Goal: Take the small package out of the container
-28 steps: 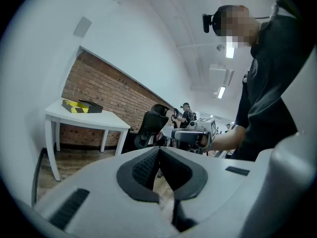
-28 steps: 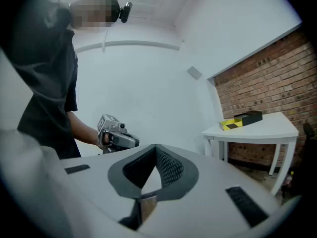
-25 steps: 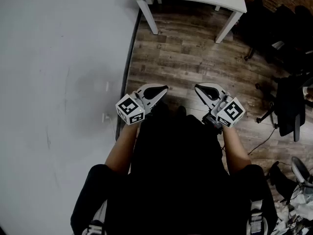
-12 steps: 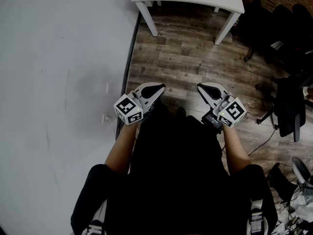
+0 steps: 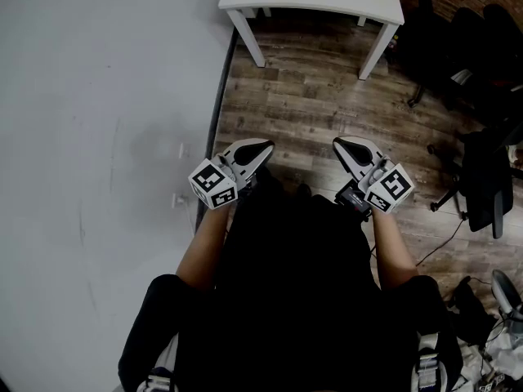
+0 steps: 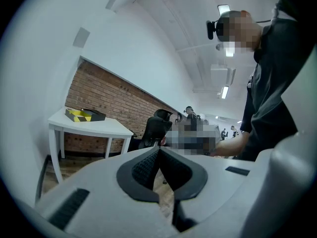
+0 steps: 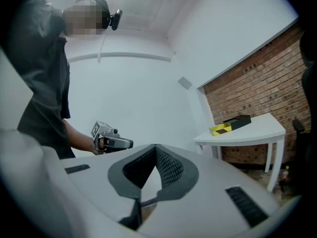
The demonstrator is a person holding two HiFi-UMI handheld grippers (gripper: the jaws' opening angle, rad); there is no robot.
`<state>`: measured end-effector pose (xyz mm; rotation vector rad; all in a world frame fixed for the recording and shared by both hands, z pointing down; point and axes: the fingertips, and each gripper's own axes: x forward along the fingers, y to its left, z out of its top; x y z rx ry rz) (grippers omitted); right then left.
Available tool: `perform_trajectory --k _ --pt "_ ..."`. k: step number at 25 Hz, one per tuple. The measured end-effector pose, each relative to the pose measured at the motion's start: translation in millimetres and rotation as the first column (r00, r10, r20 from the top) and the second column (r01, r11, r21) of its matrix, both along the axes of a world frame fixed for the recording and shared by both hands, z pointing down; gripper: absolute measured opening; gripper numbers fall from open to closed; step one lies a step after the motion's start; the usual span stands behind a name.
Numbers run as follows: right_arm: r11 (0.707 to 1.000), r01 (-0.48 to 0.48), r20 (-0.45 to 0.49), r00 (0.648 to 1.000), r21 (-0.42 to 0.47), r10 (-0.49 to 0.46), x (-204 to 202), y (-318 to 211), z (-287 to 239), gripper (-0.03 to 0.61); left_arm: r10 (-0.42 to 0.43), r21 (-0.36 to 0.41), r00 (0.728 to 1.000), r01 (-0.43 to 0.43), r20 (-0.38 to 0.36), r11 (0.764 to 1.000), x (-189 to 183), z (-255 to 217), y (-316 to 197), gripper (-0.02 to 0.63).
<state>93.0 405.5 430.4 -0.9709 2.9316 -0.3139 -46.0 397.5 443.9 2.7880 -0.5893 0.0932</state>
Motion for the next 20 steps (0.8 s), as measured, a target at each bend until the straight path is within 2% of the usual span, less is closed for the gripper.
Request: perform_trajectory --k 8,20 --pt "0.999 -0.038 0.03 0.999 0.0 0.038 14 5 0 0.006 0.016 -0.017 1.0 -0.016 0.001 1.0 7 2 6 0.015" --pt "0.994 -0.096 0.014 0.995 -0.043 0.097 21 -1 11 0.006 0.055 -0.041 0.998 -0.057 -0.043 0.998 10 6 -15 0.015"
